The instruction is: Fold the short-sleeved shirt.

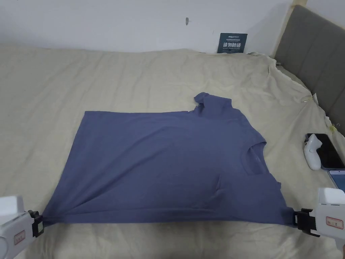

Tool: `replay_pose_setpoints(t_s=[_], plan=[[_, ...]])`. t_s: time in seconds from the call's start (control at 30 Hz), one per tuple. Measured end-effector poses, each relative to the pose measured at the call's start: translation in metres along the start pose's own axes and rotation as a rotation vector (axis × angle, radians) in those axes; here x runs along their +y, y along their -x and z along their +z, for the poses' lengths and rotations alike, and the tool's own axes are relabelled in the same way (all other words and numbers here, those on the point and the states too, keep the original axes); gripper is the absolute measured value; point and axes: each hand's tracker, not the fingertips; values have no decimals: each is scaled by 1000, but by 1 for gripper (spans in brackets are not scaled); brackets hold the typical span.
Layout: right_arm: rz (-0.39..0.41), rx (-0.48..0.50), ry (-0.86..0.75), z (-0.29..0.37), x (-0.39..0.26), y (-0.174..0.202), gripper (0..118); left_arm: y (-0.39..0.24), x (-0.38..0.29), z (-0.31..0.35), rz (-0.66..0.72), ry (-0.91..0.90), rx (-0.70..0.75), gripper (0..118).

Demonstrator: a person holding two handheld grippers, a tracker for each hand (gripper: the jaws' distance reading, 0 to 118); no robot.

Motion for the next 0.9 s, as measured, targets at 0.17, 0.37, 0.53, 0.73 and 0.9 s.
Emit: replay_pose_setpoints(t_s=[0.17, 0.37, 0.53, 0.73, 0.9], plan=[[76, -30, 55, -11, -14, 7, 1, 0, -14, -7, -5, 57, 10, 0], [61, -24, 73, -16, -15, 8, 6, -2, -17, -4, -3, 98, 42, 44], [118, -98, 21, 6, -3, 10, 108, 17, -2, 16, 47, 62, 39, 118], [121, -149, -202, 54, 34, 17, 108, 11, 52, 52, 57, -141, 41, 118], [105, -133, -512, 93, 48, 43, 109, -25, 81, 83, 49, -371, -20, 118]])
